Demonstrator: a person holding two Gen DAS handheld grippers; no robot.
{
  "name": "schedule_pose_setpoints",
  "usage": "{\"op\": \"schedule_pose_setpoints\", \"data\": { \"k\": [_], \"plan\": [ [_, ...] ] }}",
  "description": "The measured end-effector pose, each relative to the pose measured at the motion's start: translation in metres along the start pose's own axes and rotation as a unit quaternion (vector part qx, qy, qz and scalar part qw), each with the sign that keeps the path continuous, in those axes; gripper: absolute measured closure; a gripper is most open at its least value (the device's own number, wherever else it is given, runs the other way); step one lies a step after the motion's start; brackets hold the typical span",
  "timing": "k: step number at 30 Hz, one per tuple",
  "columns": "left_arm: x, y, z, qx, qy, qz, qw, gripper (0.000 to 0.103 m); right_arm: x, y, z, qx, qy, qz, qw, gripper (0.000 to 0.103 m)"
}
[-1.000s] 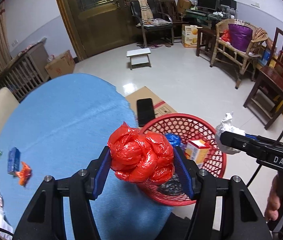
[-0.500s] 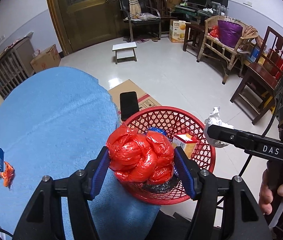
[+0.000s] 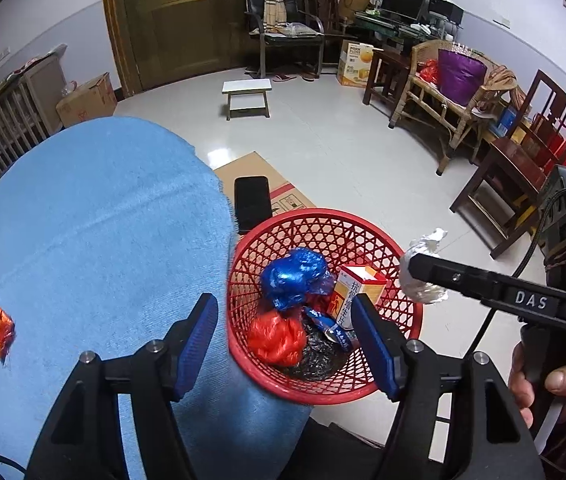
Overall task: Collect trash
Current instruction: 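Carry both bags over the red wastebasket and open both tools to drop them, then move both tools back over the table toward the orange bag and blue carton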
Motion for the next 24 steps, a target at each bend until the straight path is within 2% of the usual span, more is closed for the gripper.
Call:
{"op": "schedule_pose_setpoints", "data": {
  "k": [3, 5, 9, 15, 19, 24],
  "plan": [
    [0.004, 0.002, 0.013, -0.007, 0.013, -0.003, 0.9999, 0.033, -0.002, 0.000, 0.001, 0.000, 0.000, -0.001, 1.000, 0.041],
    [0.009, 0.002, 0.025, -0.014, 0.024, 0.000, 0.9996, 0.033, -0.002, 0.001, 0.005, -0.003, -0.001, -0.001, 1.000, 0.034],
    [0.018, 0.005, 0.050, -0.034, 0.047, -0.003, 0.9983, 0.033, -0.005, 0.001, 0.015, -0.014, 0.002, -0.007, 1.000, 0.032],
    [0.039, 0.014, 0.097, -0.069, 0.085, -0.013, 0.9939, 0.033, -0.007, -0.005, 0.032, -0.007, 0.017, -0.009, 1.000, 0.031],
    [0.064, 0.023, 0.140, -0.107, 0.117, -0.020, 0.9872, 0.033, -0.003, -0.013, 0.043, -0.002, 0.028, 0.002, 1.000, 0.031],
    [0.118, 0.027, 0.206, -0.170, 0.166, 0.003, 0.9714, 0.033, 0.006, -0.036, 0.066, -0.004, 0.050, 0.032, 0.998, 0.031]
  ]
}}
Point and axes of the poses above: each gripper's, at about its wrist camera, not at the fingertips, and y roughly against the way its jaws point, z to its left, x to its underside, the point moved 10 cm from there along -y, roughly the way its jaws point, and after that the axes turned 15 degrees about -x, right-handed, at the moved point
